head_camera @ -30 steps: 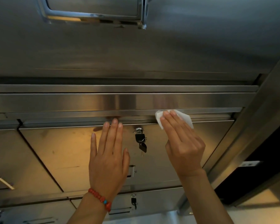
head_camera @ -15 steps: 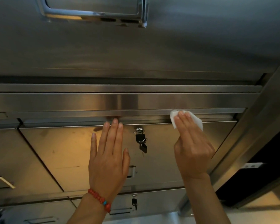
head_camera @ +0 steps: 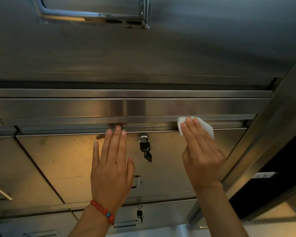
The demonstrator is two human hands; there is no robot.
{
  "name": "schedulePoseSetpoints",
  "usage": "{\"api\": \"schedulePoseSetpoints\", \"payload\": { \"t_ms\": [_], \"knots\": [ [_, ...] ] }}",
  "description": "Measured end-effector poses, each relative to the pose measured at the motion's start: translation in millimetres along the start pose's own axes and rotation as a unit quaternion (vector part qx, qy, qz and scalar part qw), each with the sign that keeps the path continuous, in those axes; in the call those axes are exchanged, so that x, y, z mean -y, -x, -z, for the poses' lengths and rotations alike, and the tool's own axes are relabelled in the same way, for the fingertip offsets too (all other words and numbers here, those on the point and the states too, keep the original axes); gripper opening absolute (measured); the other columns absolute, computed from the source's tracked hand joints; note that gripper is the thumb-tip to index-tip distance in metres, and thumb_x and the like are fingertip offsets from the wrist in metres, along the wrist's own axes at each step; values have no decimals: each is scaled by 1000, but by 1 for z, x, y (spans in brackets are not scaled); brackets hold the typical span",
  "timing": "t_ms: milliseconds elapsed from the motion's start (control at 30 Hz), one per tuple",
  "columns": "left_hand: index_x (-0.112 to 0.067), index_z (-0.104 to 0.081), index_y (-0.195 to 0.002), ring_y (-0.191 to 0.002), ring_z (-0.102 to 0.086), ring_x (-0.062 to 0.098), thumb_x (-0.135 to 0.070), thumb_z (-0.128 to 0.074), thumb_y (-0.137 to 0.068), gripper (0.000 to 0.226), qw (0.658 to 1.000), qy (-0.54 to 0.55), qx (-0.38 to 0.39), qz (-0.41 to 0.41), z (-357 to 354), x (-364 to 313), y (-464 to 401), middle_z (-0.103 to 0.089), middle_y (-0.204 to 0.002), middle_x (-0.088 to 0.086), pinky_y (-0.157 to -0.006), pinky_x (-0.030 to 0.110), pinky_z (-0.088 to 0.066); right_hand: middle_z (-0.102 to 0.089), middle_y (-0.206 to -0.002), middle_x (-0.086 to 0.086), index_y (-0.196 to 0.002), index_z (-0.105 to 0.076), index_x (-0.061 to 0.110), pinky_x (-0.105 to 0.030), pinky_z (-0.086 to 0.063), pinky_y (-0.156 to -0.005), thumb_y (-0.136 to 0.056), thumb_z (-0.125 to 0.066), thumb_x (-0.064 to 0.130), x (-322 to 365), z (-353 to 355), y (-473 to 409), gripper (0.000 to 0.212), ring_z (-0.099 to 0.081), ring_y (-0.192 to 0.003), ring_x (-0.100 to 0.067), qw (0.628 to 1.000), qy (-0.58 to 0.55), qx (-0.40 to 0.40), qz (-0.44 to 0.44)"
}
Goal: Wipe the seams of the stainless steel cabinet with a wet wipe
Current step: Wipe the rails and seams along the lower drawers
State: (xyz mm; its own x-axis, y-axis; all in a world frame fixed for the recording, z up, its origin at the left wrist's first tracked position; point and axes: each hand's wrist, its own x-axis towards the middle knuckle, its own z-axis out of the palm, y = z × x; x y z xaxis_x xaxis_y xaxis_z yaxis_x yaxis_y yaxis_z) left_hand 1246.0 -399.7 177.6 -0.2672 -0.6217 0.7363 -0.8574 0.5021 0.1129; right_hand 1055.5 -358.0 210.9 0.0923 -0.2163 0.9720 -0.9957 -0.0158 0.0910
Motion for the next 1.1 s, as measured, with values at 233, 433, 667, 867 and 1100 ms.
{"api": "schedulePoseSetpoints", "payload": {
  "t_ms": [233,433,667,867,1100],
  "knots": [
    [-2,-32,-139,-136,-24,26,-25,-37,-87,57,1000,4,-1,2,0,-1,0,-31,-146,14,-113,44,-11,-67,-109,-15,-104,-70,-2,-40,-56,-83,-89,-58,-7,-26,9,0,20,-65,-103,-26,1000,11,6,11],
    [-3,-29,-140,-137,-23,25,-26,-36,-88,58,1000,-1,4,4,0,-1,0,-28,-147,13,-113,44,-10,-68,-107,-17,-102,-70,-4,-41,-57,-82,-91,-54,-6,-13,4,1,20,-65,-101,-28,1000,6,-2,-5],
    [-2,-31,-140,-137,-23,25,-26,-36,-88,58,1000,3,8,3,2,0,-1,-28,-146,12,-113,44,-10,-66,-111,-14,-105,-70,-2,-37,-53,-88,-91,-55,-6,-36,11,6,21,-64,-105,-26,1000,25,10,10],
    [-1,-34,-139,-137,-23,25,-26,-36,-87,57,1000,4,11,-4,3,2,0,-28,-146,11,-113,44,-10,-65,-111,-18,-105,-68,-5,-40,-54,-85,-91,-53,-8,-48,12,10,21,-63,-104,-29,999,34,-7,-21],
    [-3,-31,-140,-137,-23,25,-26,-36,-88,57,1000,0,11,1,3,0,0,-30,-147,13,-113,44,-12,-64,-113,-17,-109,-67,-3,-39,-53,-87,-89,-55,-10,-69,19,14,24,-62,-106,-29,999,43,9,-7]
  ]
}}
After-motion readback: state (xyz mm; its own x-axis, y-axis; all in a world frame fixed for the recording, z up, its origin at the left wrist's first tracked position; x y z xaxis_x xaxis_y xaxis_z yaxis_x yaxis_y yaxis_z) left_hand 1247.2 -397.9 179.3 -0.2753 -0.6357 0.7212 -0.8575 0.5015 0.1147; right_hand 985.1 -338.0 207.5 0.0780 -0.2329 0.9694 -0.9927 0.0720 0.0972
